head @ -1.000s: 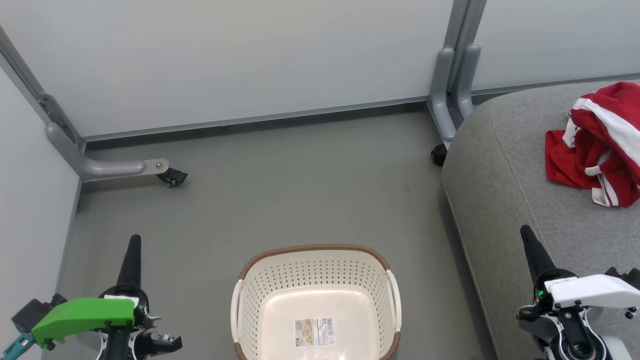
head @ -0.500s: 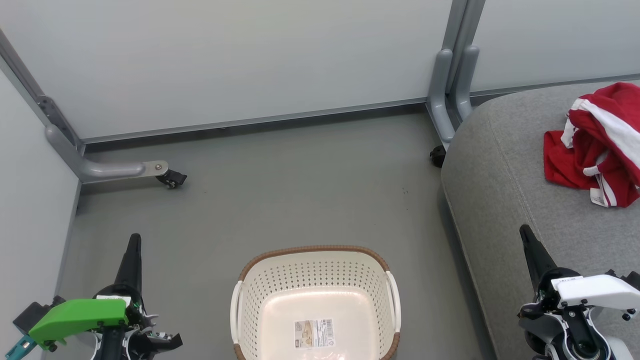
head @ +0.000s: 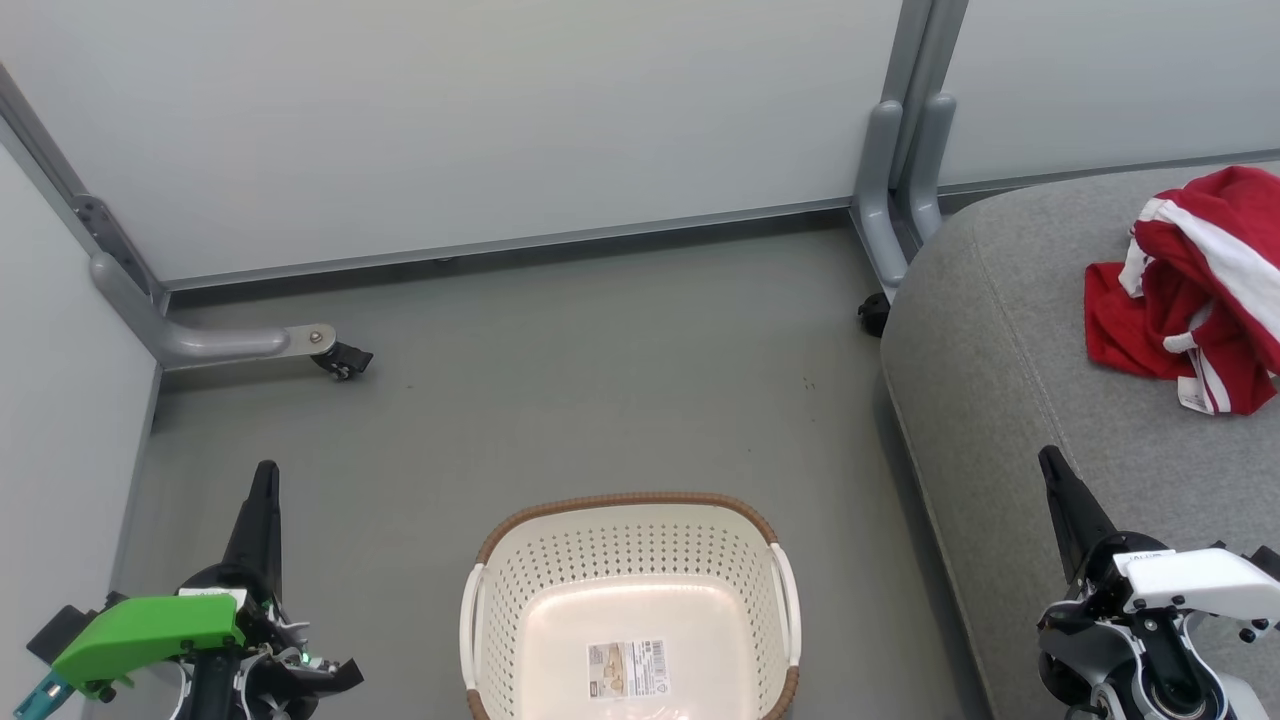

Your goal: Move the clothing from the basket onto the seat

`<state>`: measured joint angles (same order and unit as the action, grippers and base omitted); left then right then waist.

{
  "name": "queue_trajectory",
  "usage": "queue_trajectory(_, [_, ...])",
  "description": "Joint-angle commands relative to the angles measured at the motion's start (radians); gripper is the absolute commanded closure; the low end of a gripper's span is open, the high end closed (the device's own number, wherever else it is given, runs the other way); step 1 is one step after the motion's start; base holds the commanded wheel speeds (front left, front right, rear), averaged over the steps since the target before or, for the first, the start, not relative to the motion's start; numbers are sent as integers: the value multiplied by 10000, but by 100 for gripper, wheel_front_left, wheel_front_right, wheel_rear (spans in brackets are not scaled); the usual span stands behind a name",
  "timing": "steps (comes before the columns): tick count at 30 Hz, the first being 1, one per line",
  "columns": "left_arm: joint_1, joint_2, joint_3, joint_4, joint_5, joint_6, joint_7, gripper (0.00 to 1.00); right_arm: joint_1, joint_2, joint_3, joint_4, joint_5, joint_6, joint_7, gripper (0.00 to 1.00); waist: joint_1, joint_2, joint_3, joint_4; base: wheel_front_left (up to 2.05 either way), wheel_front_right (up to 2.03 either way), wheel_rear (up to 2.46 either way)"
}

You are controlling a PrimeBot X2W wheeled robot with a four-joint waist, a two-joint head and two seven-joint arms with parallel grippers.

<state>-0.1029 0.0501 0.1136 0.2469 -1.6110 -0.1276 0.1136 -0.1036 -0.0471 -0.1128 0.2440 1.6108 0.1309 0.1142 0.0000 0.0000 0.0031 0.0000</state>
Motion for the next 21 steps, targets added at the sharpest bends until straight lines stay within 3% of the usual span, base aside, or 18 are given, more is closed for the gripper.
queue_trajectory(1, [-108,-3,32,-22,-32,-59,50,100,-92,-59,-31,26,39,-3,34,100,0,0,0,0,0,0,0])
queue_trajectory(21, [-108,-1,30,-24,-32,-60,44,100,-89,-59,-28,24,40,-3,33,100,0,0,0,0,0,0,0])
